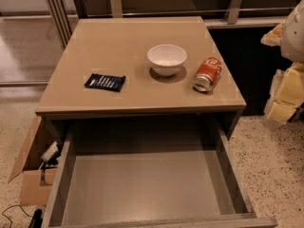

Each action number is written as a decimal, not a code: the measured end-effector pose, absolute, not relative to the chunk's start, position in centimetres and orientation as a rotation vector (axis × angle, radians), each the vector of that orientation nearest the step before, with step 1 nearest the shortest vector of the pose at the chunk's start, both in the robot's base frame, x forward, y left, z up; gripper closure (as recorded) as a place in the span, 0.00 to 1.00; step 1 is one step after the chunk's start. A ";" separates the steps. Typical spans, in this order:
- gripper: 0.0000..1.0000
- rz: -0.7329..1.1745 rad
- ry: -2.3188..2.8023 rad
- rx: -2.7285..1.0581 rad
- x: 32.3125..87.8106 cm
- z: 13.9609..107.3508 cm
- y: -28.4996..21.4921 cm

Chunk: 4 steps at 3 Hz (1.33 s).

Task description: Place rxbar blueberry into top drawer

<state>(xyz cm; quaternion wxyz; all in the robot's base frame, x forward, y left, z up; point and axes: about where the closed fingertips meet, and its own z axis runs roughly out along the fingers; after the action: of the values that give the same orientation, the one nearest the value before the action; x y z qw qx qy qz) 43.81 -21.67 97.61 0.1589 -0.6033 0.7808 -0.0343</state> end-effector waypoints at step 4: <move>0.00 0.096 1.962 -1.716 47.4 100.2 -14.0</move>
Offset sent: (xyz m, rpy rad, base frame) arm 0.0257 0.0263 0.0122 0.1115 -0.0670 0.0790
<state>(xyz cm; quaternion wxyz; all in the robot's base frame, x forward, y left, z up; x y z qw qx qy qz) 47.42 -13.96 100.16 0.2633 -0.6346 0.7257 0.0356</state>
